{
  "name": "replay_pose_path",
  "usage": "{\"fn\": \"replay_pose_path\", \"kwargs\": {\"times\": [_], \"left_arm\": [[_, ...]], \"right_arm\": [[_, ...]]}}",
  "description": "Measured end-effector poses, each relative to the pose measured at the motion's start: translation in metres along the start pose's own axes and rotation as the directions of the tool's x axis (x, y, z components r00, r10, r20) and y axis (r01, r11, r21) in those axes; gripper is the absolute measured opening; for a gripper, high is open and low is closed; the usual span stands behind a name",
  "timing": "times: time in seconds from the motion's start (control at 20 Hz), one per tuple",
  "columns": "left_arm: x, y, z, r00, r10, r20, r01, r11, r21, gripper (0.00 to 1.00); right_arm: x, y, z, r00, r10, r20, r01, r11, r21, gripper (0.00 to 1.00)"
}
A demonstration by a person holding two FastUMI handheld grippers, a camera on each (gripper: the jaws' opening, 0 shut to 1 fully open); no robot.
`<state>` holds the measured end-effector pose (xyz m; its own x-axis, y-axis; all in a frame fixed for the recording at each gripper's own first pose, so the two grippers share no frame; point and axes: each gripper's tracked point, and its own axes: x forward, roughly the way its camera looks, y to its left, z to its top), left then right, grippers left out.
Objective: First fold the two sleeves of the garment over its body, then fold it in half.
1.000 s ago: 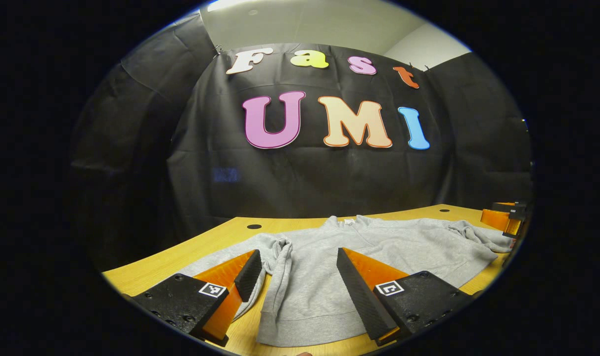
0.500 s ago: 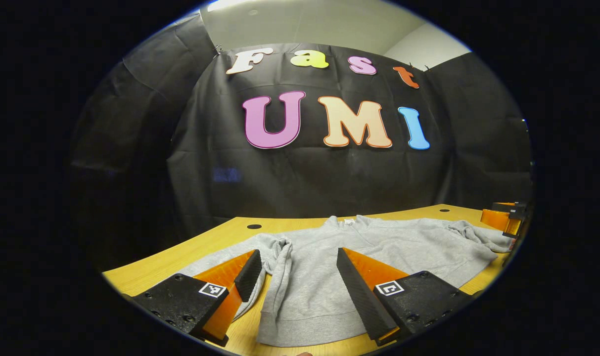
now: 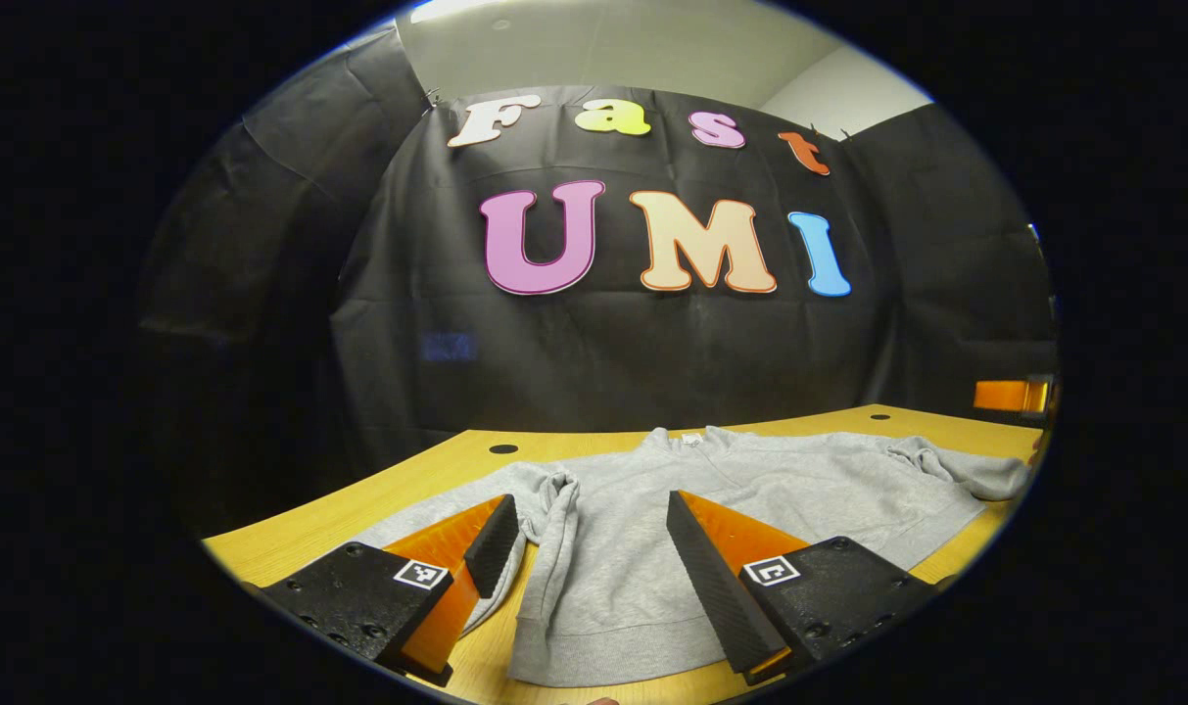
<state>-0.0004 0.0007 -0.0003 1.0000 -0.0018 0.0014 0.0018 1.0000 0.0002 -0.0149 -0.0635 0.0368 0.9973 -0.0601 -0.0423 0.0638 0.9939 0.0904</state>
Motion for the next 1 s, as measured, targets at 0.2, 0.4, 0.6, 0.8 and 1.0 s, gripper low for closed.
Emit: {"fn": "replay_pose_path", "kwargs": {"times": [0.2, 0.4, 0.6, 0.8, 1.0], "left_arm": [[0.0, 0.0, 0.0, 1.0, 0.0, 0.0, 0.0, 1.0, 0.0, 0.93], [0.0, 0.0, 0.0, 1.0, -0.003, 0.0, 0.003, 1.0, 0.0, 0.93], [-0.002, 0.0, 0.0, 1.0, -0.003, 0.0, 0.003, 1.0, 0.001, 0.93], [-0.001, 0.0, 0.001, 1.0, -0.003, -0.001, 0.003, 1.0, 0.001, 0.93], [-0.001, 0.0, 0.001, 1.0, -0.003, -0.001, 0.003, 1.0, 0.001, 0.93]], "right_arm": [[-0.025, -0.054, 0.008, 0.992, -0.095, -0.083, 0.087, 0.991, -0.098, 0.93], [-0.047, -0.088, -0.02, 0.965, -0.16, -0.208, 0.128, 0.979, -0.158, 0.97], [-0.068, -0.098, -0.068, 0.906, -0.179, -0.383, 0.105, 0.973, -0.207, 0.97], [-0.085, -0.103, -0.094, 0.853, -0.19, -0.485, 0.083, 0.969, -0.233, 0.98], [-0.096, -0.103, -0.104, 0.816, -0.195, -0.544, 0.076, 0.97, -0.233, 0.98]]}}
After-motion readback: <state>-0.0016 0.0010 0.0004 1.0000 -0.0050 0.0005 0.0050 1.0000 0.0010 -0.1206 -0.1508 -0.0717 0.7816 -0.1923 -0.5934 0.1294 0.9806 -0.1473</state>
